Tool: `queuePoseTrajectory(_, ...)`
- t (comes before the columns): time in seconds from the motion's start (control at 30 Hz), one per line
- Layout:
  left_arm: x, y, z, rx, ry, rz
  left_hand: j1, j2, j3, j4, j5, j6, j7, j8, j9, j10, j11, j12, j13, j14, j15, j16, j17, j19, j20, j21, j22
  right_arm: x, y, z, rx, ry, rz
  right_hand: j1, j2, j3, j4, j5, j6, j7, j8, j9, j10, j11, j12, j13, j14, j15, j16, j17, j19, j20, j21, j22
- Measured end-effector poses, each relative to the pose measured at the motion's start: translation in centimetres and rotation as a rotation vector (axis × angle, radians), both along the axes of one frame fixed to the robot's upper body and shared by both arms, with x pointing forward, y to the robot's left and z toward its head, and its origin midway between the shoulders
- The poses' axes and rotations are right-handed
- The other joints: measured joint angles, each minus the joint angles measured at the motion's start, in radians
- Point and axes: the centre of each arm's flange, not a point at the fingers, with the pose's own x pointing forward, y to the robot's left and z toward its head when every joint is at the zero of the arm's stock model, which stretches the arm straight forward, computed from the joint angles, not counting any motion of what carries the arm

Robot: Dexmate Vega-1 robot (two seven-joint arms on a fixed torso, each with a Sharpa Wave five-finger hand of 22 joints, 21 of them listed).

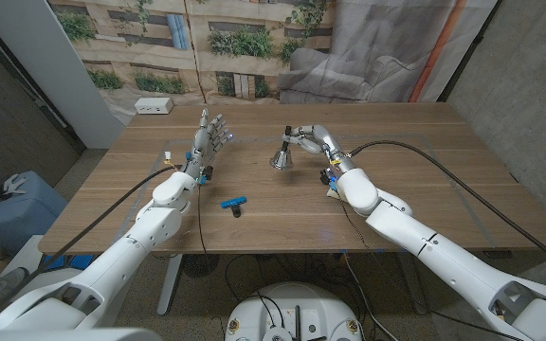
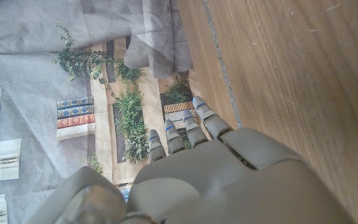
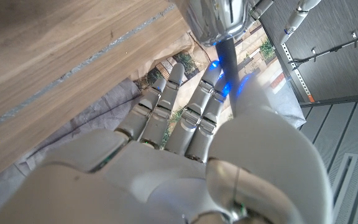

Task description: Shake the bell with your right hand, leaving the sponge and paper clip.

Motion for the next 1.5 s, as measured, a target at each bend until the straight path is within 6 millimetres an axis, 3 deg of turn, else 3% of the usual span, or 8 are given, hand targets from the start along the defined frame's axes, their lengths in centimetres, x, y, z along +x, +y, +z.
queuePoseTrajectory(0.37, 0.0, 0.0, 0.0, 0.000, 0.000, 0.000, 0.000, 0.000, 0.000, 0.000, 0.000, 0.000, 0.000, 0.000, 0.000, 0.000, 0.000, 0.000, 0.000, 0.000, 0.000, 0.000, 0.000, 0.000, 0.000, 0.000, 0.000, 0.2, 0.9, -0.1, -0.014, -0.131, -0.046, 0.000, 0.000, -0.004, -0.004, 0.000, 0.003, -0.003, -0.001, 0.000, 0.000, 0.000, 0.000, 0.000, -0.006, 0.002, 0.000, 0.005, 0.000, 0.000, 0.000, 0.000)
queuePoseTrajectory(0.43, 0.0, 0.0, 0.0, 0.000, 0.000, 0.000, 0.000, 0.000, 0.000, 0.000, 0.000, 0.000, 0.000, 0.000, 0.000, 0.000, 0.000, 0.000, 0.000, 0.000, 0.000, 0.000, 0.000, 0.000, 0.000, 0.000, 0.000, 0.2, 1.1, -0.1, -0.017, -0.162, -0.054, 0.016, -0.015, -0.004, -0.004, 0.000, 0.003, -0.003, -0.001, 0.000, 0.000, 0.000, 0.000, 0.000, -0.006, 0.002, 0.000, 0.005, 0.000, 0.000, 0.000, 0.000)
queuePoseTrajectory(0.83, 0.0, 0.0, 0.0, 0.000, 0.000, 0.000, 0.000, 0.000, 0.000, 0.000, 0.000, 0.000, 0.000, 0.000, 0.000, 0.000, 0.000, 0.000, 0.000, 0.000, 0.000, 0.000, 0.000, 0.000, 0.000, 0.000, 0.000, 0.9, 2.5, -0.8, -0.040, -0.264, -0.114, 0.022, -0.009, -0.007, -0.006, 0.000, 0.003, -0.003, -0.001, 0.000, 0.000, 0.000, 0.000, 0.000, -0.006, 0.002, 0.000, 0.009, 0.000, 0.000, 0.000, 0.000)
queuePoseTrajectory(1.5, 0.0, 0.0, 0.0, 0.000, 0.001, 0.000, 0.000, 0.000, 0.000, 0.000, 0.000, 0.000, 0.000, 0.000, 0.000, 0.000, 0.000, 0.000, 0.000, 0.000, 0.000, 0.000, 0.000, 0.000, 0.000, 0.000, 0.000, 2.6, 4.2, -2.0, -0.068, -0.334, -0.175, 0.022, -0.009, -0.007, -0.006, 0.000, 0.003, -0.003, -0.001, 0.000, 0.000, 0.000, 0.000, 0.000, -0.005, 0.002, 0.007, 0.014, 0.010, -0.002, 0.000, 0.000)
